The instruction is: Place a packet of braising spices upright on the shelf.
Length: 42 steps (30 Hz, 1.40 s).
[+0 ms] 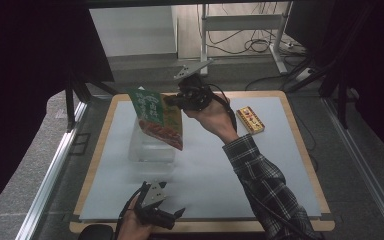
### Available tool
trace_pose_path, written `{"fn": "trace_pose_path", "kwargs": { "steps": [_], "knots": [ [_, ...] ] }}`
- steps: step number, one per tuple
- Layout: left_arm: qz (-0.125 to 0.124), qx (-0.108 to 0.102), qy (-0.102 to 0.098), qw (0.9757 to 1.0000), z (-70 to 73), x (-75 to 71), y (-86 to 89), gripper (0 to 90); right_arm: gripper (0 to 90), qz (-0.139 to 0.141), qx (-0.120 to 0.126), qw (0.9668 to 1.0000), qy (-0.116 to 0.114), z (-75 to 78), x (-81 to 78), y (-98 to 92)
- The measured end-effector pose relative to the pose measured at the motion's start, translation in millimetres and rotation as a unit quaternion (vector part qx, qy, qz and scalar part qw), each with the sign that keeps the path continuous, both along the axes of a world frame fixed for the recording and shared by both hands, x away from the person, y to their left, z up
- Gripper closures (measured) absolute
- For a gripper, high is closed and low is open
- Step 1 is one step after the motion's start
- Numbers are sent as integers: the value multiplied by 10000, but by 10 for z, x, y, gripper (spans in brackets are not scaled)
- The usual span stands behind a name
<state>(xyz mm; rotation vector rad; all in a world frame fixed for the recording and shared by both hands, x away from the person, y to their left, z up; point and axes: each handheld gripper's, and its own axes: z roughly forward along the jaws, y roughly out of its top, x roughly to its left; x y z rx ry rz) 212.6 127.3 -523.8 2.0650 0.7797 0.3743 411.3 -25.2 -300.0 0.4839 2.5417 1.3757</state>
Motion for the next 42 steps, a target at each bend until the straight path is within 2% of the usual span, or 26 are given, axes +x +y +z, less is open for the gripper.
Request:
{"fn": "trace_pose_path", "kwargs": {
  "steps": [15, 22, 28, 30, 34, 38, 42],
  "knots": [
    [-17, -10, -1, 10000, 1, -3, -1, 0, 895, 70, 56, 9999, 122, -144, 101, 224],
    [-18, -25, 8, 10000, -3, -3, -6, 0, 895, 68, 37, 9998, 184, -243, 157, 237],
    [-20, 8, 7, 10000, -1, -3, -3, 0, 894, 78, -111, 9997, 210, -385, 173, 293],
    [-30, 11, 12, 10000, -2, -2, -2, 0, 895, 109, -41, 9997, 236, -413, 185, 288],
    [-33, 22, 18, 10000, -7, -1, -9, 0, 894, 94, -153, 9995, 257, -497, 189, 303],
    [-46, 42, 26, 10000, -8, -3, -13, 0, 894, 136, -96, 9995, 266, -561, 184, 309],
    [-59, 62, 26, 10000, -10, -2, -15, 0, 892, 74, -204, 9992, 330, -663, 197, 296]
  ]
}}
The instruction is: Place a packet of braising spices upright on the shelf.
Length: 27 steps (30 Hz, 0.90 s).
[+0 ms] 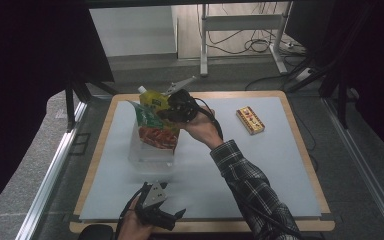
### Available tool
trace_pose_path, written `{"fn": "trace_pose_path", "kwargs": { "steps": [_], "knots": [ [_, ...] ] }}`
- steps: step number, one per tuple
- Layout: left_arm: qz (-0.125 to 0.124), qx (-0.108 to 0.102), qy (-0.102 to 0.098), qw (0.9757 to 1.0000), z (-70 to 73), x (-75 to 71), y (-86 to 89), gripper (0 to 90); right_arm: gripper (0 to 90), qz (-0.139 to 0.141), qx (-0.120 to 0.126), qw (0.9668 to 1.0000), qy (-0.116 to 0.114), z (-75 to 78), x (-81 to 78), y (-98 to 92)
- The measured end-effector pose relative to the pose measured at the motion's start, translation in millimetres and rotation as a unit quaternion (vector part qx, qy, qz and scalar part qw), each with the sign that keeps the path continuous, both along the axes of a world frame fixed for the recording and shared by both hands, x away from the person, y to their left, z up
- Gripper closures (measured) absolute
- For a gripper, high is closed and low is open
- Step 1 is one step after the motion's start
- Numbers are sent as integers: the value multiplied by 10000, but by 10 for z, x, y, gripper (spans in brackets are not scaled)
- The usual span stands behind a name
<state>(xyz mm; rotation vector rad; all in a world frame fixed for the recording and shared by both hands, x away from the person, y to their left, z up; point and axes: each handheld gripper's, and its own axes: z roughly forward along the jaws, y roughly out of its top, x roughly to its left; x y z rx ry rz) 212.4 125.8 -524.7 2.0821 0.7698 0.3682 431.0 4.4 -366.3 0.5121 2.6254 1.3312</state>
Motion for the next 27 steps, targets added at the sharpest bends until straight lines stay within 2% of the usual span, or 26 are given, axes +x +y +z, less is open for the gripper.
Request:
{"fn": "trace_pose_path", "kwargs": {
  "steps": [5, 11, 22, 27],
  "knots": [
    [8, -13, 9, 10000, -4, 6, 4, 0, 879, -70, 181, 9997, -137, 102, 14, -36],
    [-2, -11, 2, 10000, -4, 1, -4, 0, 729, -79, 105, 9993, -344, 158, -10, -38],
    [-15, 8, 11, 10000, -8, 5, -8, 0, 481, -278, -17, 9989, -389, 171, 17, -126],
    [-3, -13, 17, 10000, -11, 4, -14, 0, 404, -409, -82, 9980, -483, 178, 7, -184]
  ]
}}
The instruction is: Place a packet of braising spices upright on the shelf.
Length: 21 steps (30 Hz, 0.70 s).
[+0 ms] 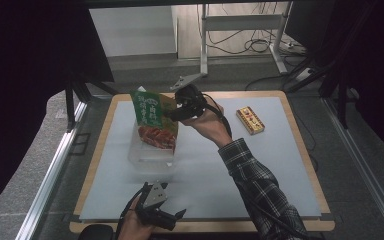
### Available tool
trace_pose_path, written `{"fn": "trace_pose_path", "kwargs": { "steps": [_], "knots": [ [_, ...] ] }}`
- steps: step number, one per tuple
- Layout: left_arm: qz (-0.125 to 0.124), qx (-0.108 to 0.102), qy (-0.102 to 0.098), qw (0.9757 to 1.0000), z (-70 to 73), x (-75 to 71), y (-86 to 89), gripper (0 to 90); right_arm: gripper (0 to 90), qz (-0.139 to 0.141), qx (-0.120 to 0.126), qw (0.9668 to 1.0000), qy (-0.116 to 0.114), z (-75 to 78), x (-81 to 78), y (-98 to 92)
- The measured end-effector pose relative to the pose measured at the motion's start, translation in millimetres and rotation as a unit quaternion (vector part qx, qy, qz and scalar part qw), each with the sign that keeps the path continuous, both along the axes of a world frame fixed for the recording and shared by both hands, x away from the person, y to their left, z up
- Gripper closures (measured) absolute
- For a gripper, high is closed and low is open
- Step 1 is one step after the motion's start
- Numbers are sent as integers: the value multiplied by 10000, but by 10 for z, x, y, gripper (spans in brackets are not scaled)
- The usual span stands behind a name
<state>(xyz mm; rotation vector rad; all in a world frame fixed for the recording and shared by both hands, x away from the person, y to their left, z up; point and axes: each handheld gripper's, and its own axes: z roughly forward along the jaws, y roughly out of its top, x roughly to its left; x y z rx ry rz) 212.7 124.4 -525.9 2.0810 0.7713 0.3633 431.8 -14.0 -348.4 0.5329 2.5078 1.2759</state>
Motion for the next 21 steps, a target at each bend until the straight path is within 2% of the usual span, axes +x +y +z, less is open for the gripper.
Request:
{"fn": "trace_pose_path", "kwargs": {
  "steps": [7, 13, 21],
  "knots": [
    [-12, 24, -4, 10000, 1, 0, 0, 0, 333, -110, 28, 9999, 27, 4, 2, -108],
    [-6, 35, -18, 10000, 3, 1, 4, 0, 303, -155, 2, 9999, 9, -2, 1, -204],
    [-4, 44, -12, 10000, 0, 1, 0, 0, 276, -179, 27, 9998, 101, -47, 14, -322]
  ]
}}
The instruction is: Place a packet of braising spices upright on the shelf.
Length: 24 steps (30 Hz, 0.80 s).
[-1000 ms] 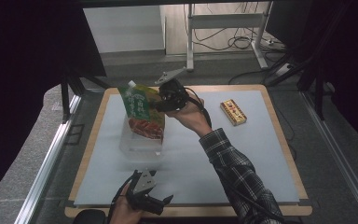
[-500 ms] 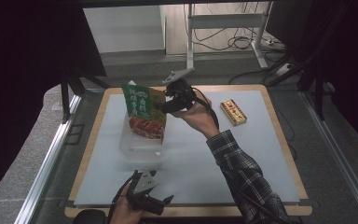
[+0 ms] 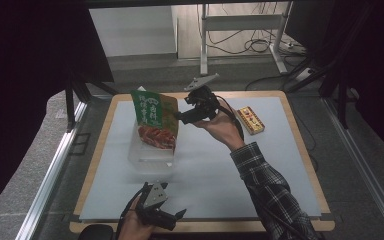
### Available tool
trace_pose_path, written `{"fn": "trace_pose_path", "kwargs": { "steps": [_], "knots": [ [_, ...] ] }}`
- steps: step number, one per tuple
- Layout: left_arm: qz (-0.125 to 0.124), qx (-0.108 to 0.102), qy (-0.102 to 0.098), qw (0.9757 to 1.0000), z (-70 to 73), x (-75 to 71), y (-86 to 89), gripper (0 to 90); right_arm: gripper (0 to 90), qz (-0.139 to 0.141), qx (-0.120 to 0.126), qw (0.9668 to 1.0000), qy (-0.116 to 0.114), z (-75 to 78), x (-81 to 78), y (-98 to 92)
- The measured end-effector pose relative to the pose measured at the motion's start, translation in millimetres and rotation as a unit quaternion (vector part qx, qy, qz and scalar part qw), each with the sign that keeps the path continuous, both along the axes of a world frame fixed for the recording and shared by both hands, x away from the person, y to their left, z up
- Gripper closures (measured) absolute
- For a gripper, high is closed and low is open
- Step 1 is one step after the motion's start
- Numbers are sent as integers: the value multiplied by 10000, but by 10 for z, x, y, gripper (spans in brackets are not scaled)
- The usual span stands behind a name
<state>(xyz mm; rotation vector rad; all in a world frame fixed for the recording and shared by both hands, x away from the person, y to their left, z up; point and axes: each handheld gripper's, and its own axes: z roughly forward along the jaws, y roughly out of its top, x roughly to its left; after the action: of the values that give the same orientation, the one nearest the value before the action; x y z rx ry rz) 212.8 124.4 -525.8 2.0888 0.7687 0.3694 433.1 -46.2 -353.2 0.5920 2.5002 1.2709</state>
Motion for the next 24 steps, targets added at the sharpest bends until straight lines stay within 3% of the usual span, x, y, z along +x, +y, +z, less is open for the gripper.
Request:
{"fn": "trace_pose_path", "kwargs": {
  "steps": [9, 16, 24],
  "knots": [
    [-11, 27, 9, 10000, -2, 1, 0, 0, 255, -70, -30, 9999, 74, -88, 7, -160],
    [4, 19, 17, 10000, -4, 2, 1, 0, 252, -313, -26, 9992, 235, -201, 66, -406],
    [34, -7, 23, 10000, -5, 1, 1, 0, 235, -653, -192, 9968, 425, -397, 185, -746]
  ]
}}
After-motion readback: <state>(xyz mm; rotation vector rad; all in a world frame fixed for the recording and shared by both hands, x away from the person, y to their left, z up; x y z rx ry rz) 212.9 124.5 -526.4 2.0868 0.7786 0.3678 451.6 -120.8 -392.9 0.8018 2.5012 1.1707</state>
